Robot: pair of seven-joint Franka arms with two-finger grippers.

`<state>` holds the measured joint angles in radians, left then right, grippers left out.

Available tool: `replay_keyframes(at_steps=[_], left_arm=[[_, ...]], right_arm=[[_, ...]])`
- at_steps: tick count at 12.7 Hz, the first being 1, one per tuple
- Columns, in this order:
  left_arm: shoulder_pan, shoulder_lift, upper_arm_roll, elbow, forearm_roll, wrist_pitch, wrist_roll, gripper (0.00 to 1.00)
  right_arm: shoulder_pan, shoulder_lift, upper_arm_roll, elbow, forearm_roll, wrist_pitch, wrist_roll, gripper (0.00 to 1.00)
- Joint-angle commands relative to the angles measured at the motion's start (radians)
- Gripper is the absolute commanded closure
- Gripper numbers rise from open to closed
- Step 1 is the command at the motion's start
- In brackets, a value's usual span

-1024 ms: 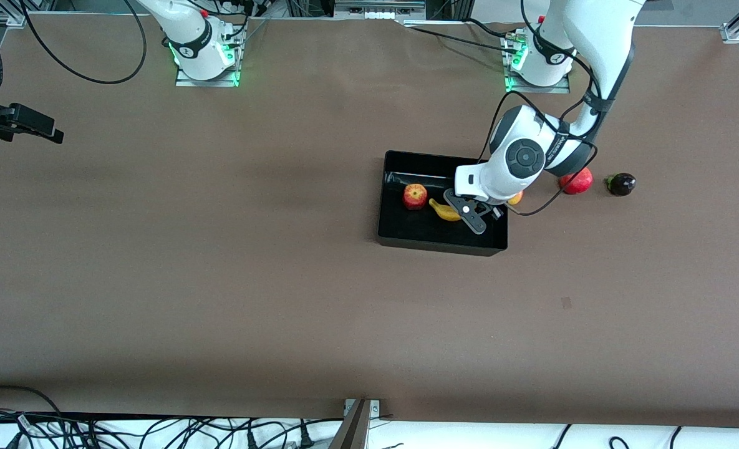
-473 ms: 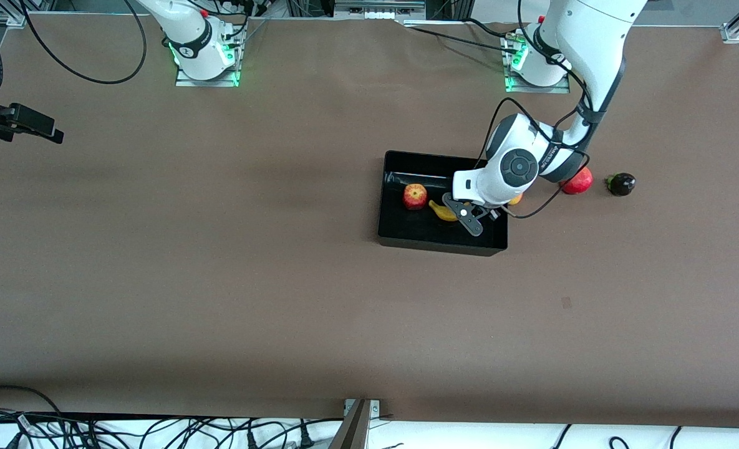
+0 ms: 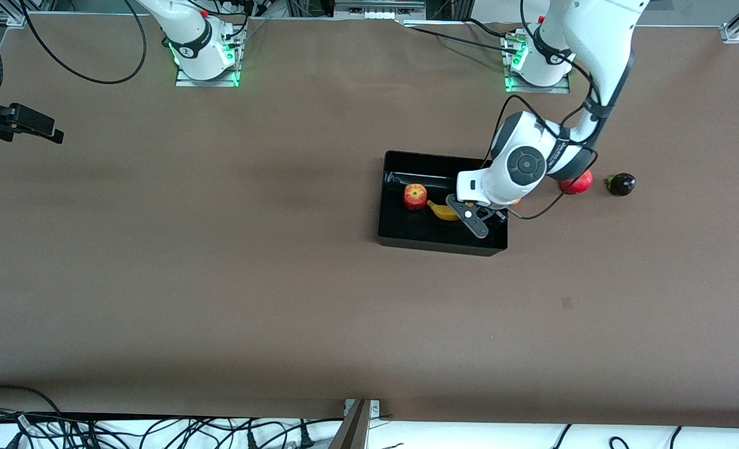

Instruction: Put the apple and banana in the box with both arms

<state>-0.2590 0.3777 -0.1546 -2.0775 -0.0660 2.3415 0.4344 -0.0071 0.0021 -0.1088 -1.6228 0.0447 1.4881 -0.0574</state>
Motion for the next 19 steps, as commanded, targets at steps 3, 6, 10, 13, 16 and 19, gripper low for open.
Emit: replay_keyframes(at_steps=[3,6,10,13,16,19], left_arm=[[0.116,-0.285,0.000,0.042,-0.005,-0.229,-0.002,0.00],[0.194,-0.393,0.001,0.076,-0.005,-0.381,-0.014,0.00],[0.258,-0.430,0.055,0.212,0.063,-0.600,-0.135,0.00],[0.270,-0.433,0.070,0.302,0.081,-0.721,-0.326,0.00],[0.268,-0.433,0.101,0.347,0.080,-0.741,-0.382,0.00],[0.270,-0.430,0.102,0.356,0.077,-0.749,-0.382,0.00]], right_arm=[[0.004,0.007,-0.008,0.021,0.018,-0.014,-0.004,0.00],[0.004,0.007,-0.008,0.021,0.018,-0.014,-0.004,0.00],[0.004,0.007,-0.008,0.021,0.018,-0.014,-0.004,0.00],[0.004,0.007,-0.008,0.021,0.018,-0.014,-0.004,0.00],[0.004,0.007,-0.008,0.021,0.018,-0.014,-0.004,0.00],[0.004,0.007,-0.008,0.021,0.018,-0.015,-0.004,0.00]])
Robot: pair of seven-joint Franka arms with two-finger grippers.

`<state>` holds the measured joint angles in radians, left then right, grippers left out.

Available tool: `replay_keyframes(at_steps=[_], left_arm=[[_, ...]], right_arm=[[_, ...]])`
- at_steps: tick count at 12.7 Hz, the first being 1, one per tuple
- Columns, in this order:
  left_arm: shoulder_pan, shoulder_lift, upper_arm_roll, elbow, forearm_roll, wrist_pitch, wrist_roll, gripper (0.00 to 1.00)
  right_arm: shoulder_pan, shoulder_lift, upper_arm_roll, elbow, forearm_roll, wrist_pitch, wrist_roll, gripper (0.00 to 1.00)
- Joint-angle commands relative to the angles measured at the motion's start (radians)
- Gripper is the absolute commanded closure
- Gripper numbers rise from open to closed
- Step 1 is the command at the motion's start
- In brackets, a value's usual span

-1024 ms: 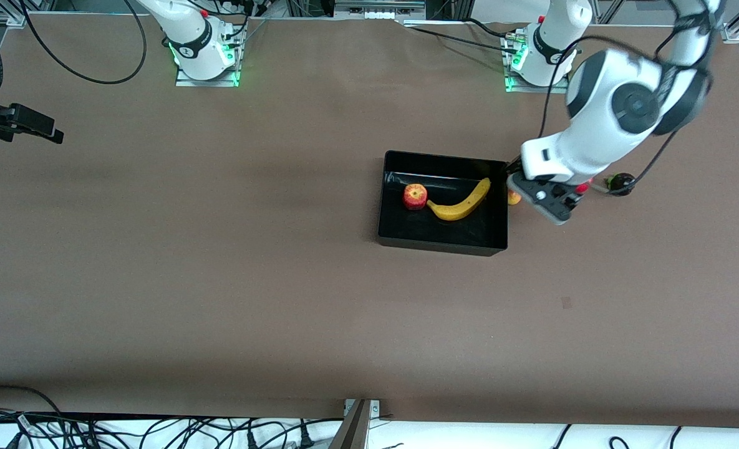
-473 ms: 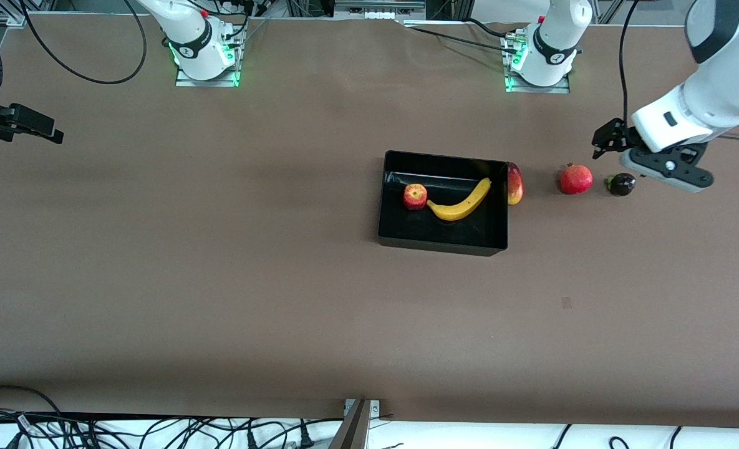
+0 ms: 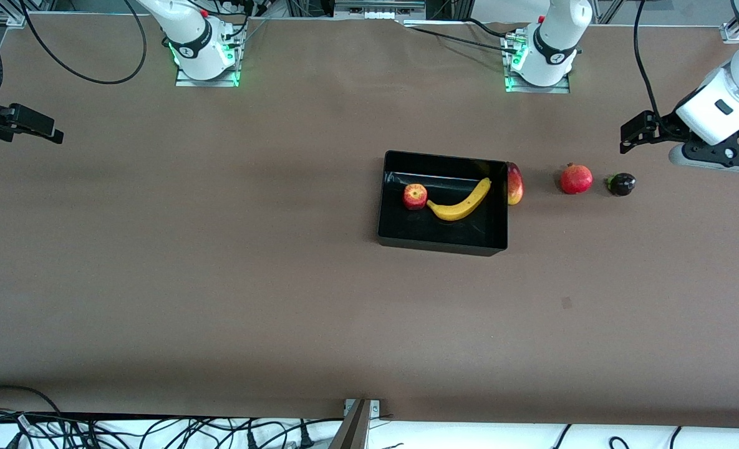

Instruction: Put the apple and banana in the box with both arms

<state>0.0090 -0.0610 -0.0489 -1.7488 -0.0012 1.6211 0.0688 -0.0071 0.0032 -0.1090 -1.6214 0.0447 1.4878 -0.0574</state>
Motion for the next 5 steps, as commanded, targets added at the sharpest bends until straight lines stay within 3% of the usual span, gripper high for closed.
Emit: replay_keyframes(at_steps=[1,5], left_arm=[[0.003,0.009,-0.003,0.028,0.010,-0.027,-0.018,0.00],[0.003,0.007,-0.005,0.028,0.006,-0.027,-0.029,0.00]], right_arm=[[0.004,0.006,-0.008,0.020,0.018,-0.015,-0.004,0.00],[0.004,0.006,-0.006,0.020,0.018,-0.015,-0.004,0.00]])
